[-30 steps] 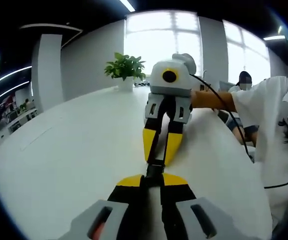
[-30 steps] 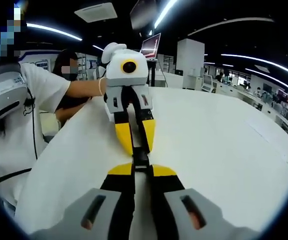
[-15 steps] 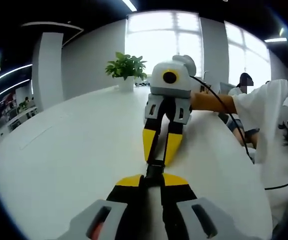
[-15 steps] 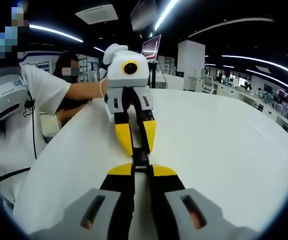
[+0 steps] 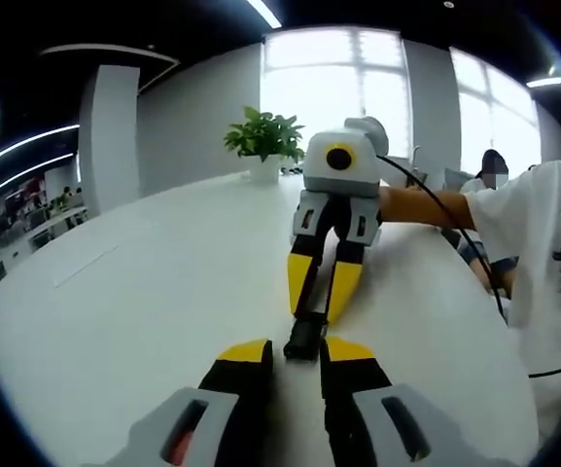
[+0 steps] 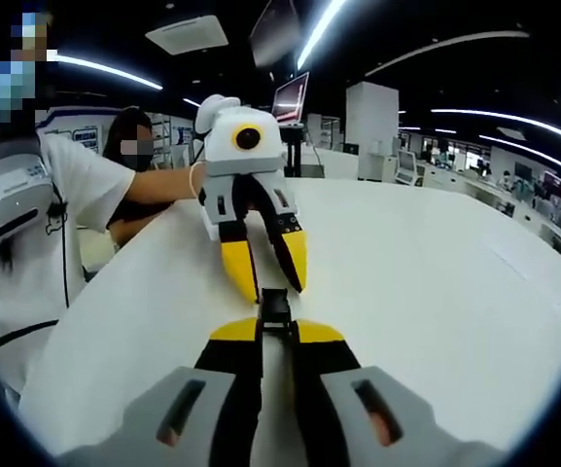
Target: Snap the two parts of the plastic buckle together until the buckle closes and remains connected.
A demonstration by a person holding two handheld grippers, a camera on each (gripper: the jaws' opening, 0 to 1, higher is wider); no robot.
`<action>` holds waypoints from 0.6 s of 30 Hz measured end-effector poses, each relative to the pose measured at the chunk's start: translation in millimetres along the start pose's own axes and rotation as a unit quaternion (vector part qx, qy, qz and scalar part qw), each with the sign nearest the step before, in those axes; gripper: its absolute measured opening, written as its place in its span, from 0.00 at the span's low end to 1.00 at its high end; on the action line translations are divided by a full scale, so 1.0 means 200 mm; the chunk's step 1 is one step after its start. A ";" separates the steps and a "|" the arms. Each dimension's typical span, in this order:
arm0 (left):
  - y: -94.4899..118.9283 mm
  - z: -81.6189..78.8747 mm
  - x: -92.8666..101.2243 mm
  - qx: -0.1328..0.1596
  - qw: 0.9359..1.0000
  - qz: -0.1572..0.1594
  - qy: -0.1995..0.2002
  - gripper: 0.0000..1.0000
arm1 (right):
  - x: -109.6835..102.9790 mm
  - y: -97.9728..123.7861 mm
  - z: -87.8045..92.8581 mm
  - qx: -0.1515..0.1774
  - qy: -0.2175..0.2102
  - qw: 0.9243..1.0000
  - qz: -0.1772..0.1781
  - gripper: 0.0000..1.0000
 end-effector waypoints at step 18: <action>0.11 -0.02 -0.05 0.033 0.999 -0.030 0.020 0.19 | 0.31 -0.07 0.01 -0.023 0.023 0.999 0.004 0.09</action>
Point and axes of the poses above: the point that each gripper's makers call its tool centre point, and the gripper's own axes: y roughly backward along the fingers, x roughly to its right, z roughly out of its underside, the point moved 8 cm from there along y, roughly backward along the fingers, and after that the axes turned 5 degrees about y, right-handed, at the moved point
